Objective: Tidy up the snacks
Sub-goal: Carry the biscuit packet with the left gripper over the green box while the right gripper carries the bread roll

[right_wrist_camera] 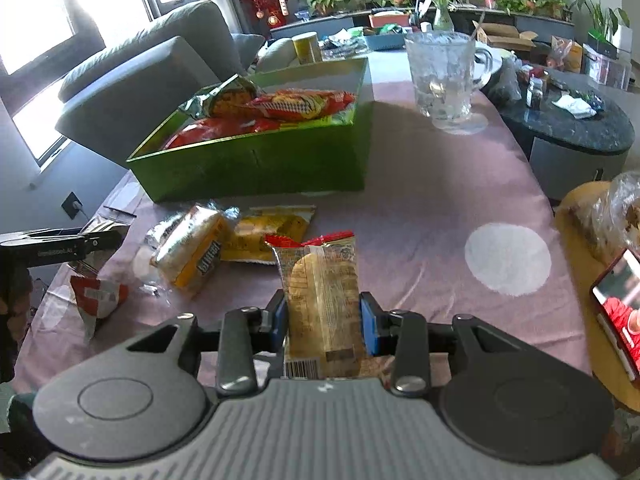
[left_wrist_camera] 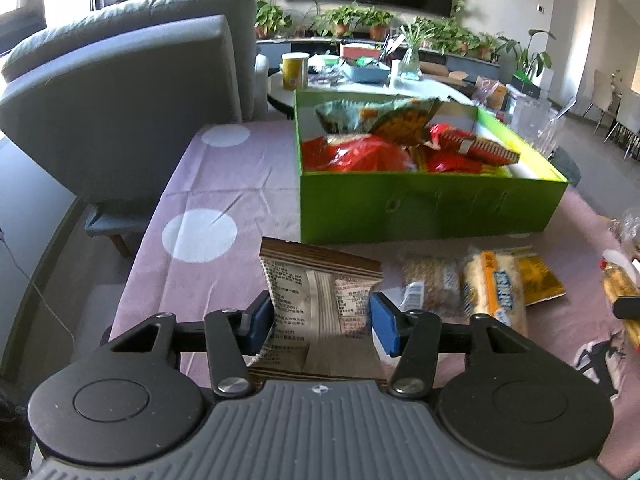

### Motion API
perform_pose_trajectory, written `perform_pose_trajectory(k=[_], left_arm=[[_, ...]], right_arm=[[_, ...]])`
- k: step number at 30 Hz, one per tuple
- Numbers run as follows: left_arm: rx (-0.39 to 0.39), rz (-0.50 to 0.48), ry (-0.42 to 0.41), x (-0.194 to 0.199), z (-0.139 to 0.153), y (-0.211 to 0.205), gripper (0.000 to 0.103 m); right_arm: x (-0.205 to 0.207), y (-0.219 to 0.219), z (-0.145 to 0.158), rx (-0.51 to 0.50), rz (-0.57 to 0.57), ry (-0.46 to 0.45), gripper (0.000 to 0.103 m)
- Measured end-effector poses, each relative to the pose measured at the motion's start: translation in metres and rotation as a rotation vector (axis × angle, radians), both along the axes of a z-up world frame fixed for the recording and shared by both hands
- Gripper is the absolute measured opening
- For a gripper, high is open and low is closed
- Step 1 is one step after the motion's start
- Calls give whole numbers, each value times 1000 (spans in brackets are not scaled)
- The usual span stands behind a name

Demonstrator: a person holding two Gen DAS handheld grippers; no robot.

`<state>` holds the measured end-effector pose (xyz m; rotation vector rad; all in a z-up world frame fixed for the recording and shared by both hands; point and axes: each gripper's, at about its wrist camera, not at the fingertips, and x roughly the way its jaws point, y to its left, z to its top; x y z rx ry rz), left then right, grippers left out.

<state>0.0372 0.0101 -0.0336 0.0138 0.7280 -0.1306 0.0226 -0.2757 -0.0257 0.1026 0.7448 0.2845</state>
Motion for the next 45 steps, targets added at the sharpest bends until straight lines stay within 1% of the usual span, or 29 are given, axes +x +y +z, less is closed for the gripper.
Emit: perform_pose_trajectory(k=[4, 6, 15, 25, 34, 40, 45], left_arm=[[5, -23, -23, -3, 7, -4, 49], [10, -20, -24, -3, 7, -5, 49], [-8, -41, -43, -8, 16, -8, 49], [-20, -91, -96, -2, 39, -24, 49], [-22, -151, -139, 22, 56, -49, 49], [-15, -172, -144, 41, 58, -65, 49], [-18, -171, -147, 58, 60, -72, 49]], right_arm=[[2, 5, 6, 1, 20, -22, 46], [2, 7, 8, 2, 28, -29, 46], [3, 10, 10, 9, 32, -28, 46], [9, 17, 19, 17, 51, -55, 46], [16, 25, 28, 32, 76, -79, 46], [21, 27, 32, 36, 77, -89, 46], [34, 27, 43, 42, 65, -126, 46]])
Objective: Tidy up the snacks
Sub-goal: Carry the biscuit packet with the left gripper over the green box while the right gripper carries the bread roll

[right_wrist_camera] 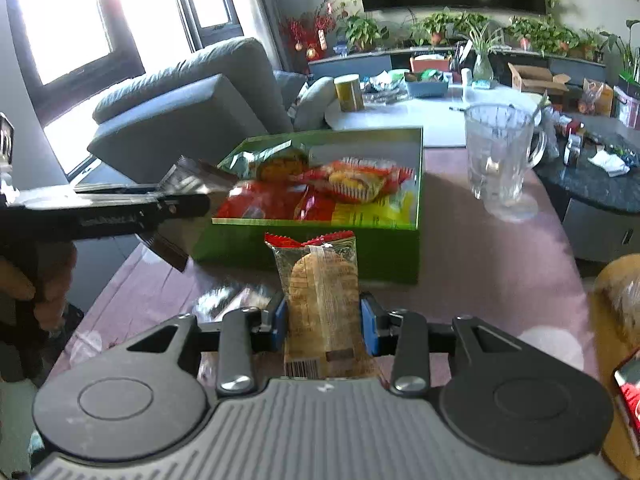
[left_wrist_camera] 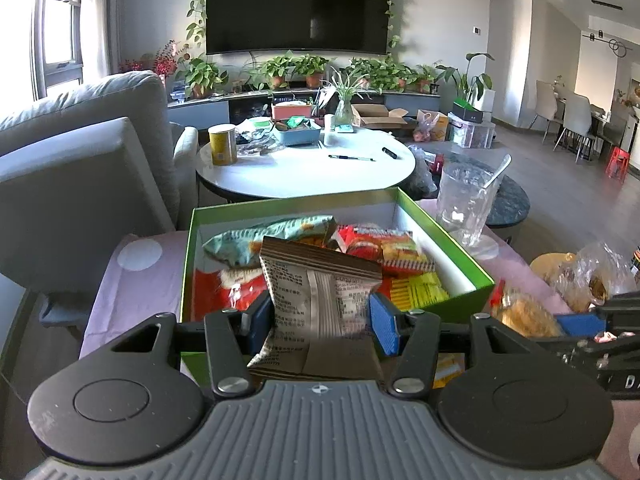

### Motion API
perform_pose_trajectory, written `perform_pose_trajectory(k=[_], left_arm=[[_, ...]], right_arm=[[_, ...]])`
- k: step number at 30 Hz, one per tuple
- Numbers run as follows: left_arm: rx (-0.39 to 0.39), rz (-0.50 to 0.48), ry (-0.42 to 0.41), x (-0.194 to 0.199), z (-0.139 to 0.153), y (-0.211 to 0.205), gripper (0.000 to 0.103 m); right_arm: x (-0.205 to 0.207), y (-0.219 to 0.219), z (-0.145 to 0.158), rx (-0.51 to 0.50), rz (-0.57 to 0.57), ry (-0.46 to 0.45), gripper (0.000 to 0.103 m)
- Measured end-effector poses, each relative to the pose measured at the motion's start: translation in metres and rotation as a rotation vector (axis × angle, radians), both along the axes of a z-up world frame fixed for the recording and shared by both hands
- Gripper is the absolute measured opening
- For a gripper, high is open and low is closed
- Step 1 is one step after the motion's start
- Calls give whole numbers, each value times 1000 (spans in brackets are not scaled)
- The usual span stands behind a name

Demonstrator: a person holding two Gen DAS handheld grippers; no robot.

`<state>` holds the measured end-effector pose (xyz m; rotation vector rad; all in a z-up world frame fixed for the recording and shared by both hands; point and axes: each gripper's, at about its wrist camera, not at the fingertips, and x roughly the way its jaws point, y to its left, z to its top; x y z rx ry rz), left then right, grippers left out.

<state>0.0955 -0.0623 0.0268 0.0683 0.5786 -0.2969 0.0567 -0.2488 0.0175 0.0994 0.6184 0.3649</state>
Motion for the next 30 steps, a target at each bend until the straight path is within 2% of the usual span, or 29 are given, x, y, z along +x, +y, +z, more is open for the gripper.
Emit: perform_pose_trajectory(k=[6, 12, 14, 16, 18, 22, 24, 26, 28, 30], left_arm=[[-7, -14, -23, 20, 6, -8, 49], [-4, -3, -24, 30, 1, -7, 50], [-16, -16, -6, 20, -3, -1, 59], [-31, -34, 7, 7, -9, 3, 78], [-14, -32, 19, -3, -19, 1, 81], [84, -17, 60, 2, -44, -14, 80], [93, 8, 62, 8, -51, -18, 79], [69, 25, 93, 14, -55, -19, 76], [52, 25, 120, 16, -58, -18, 56], [61, 15, 115, 15, -59, -17, 56]], right_arm=[[21, 0, 13, 35, -22, -38, 46], [33, -2, 13, 74, -40, -31, 46], [33, -5, 10, 79, -45, -26, 46], [34, -8, 8, 80, -55, -19, 46], [36, -11, 5, 83, -67, -8, 46], [39, -12, 1, 103, -79, 10, 46], [37, -9, 1, 103, -71, 10, 46], [33, -8, 2, 95, -64, 7, 46], [30, -10, 2, 91, -68, 5, 46], [29, -13, 2, 95, -80, 5, 46]])
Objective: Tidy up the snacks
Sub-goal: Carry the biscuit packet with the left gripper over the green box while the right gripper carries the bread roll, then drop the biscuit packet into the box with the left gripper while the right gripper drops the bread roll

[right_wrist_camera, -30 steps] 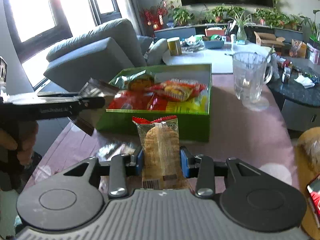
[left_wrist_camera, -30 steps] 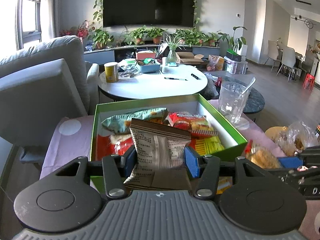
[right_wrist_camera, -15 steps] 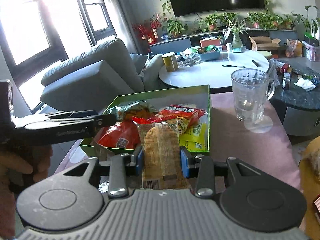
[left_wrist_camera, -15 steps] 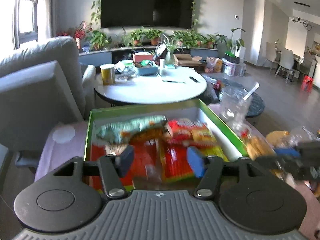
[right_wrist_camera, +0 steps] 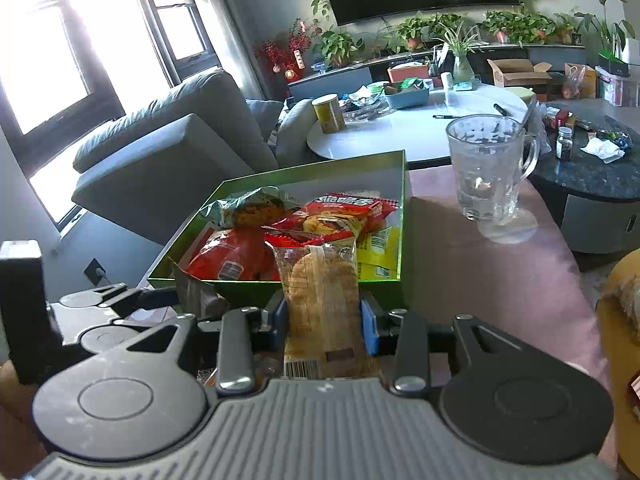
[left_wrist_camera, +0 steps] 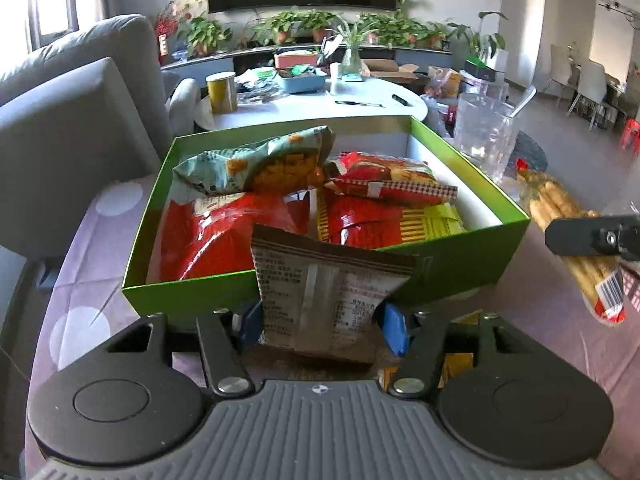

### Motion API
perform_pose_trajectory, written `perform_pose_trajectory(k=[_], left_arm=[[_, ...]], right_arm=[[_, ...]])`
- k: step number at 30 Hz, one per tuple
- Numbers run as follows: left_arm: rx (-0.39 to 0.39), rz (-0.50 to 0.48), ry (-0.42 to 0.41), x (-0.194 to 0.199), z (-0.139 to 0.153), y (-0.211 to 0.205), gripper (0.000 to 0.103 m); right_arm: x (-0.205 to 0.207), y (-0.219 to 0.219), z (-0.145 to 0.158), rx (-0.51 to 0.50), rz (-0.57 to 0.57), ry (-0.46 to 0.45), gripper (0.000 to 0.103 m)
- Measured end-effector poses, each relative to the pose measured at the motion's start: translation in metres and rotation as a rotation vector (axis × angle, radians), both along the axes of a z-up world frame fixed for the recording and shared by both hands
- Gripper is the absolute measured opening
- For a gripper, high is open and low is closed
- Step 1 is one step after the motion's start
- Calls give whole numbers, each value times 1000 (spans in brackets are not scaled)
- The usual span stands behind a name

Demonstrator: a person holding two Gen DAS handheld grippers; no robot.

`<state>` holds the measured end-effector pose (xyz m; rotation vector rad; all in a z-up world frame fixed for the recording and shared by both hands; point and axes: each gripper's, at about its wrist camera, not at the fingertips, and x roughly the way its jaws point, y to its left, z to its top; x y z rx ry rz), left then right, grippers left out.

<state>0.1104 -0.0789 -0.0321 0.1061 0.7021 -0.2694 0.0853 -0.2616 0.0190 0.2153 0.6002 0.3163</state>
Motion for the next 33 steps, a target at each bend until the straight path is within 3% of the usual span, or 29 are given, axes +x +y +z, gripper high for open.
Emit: perform_pose_trajectory(k=[5, 12, 19, 27, 33], left_arm=[[-12, 0, -34, -13, 12, 2, 54], [-79, -23, -136, -26, 52, 4, 54], [-98, -17, -199, -3, 74, -6, 54], [-151, 26, -106, 37, 58, -11, 55], [-140, 51, -17, 51, 37, -17, 56]], right_arm=[[-2, -2, -2, 3, -14, 7, 46], [-5, -2, 0, 11, -3, -7, 46], [-7, -7, 2, 30, -10, -16, 46], [-1, -13, 0, 41, -29, -7, 46], [5, -16, -2, 54, -37, -2, 46]])
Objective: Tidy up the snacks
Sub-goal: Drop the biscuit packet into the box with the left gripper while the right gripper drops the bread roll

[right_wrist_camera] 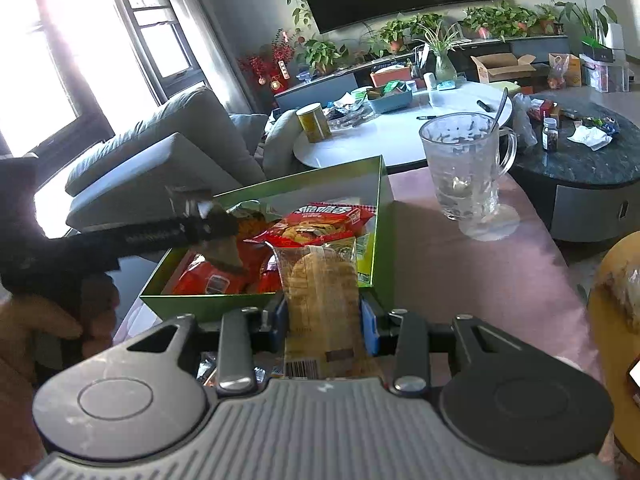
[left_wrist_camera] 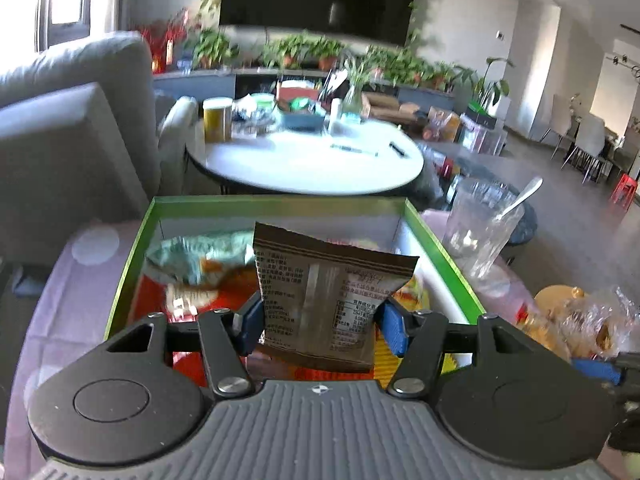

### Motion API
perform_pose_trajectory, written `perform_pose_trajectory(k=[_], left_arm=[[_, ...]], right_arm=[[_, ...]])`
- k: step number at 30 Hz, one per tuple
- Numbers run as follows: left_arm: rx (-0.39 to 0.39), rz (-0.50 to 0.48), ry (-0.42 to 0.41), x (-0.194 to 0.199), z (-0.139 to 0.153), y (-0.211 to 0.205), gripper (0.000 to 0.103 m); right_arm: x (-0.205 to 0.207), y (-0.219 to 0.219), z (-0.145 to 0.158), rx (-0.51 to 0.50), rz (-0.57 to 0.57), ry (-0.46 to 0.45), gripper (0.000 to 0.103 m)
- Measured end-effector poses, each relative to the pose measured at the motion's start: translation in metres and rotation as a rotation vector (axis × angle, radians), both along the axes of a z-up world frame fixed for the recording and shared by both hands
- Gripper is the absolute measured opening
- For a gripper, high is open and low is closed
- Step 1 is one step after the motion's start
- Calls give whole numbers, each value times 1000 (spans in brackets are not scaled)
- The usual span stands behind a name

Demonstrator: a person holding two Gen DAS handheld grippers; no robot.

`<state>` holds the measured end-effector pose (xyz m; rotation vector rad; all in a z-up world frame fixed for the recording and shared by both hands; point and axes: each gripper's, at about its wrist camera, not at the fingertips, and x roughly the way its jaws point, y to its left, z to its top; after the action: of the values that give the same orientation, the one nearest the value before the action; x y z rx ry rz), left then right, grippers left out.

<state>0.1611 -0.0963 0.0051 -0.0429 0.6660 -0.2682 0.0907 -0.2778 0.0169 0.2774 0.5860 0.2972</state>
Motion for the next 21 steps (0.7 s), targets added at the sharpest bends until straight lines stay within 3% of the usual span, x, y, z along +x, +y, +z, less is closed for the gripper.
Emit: perform_pose_trajectory(k=[2, 4, 9, 21], left_arm=[[1, 9, 30, 2, -4, 0, 59], [-1, 21, 36, -1, -4, 2, 69], [14, 47, -6, -12, 3, 10, 77], [19, 96, -9, -29, 3, 32, 79]], right_arm=[[3, 0, 1, 4, -2, -3, 46], [4, -1, 3, 10, -4, -9, 46], [16, 1, 9, 30, -12, -26, 46], [50, 12, 17, 54, -53, -59, 46]])
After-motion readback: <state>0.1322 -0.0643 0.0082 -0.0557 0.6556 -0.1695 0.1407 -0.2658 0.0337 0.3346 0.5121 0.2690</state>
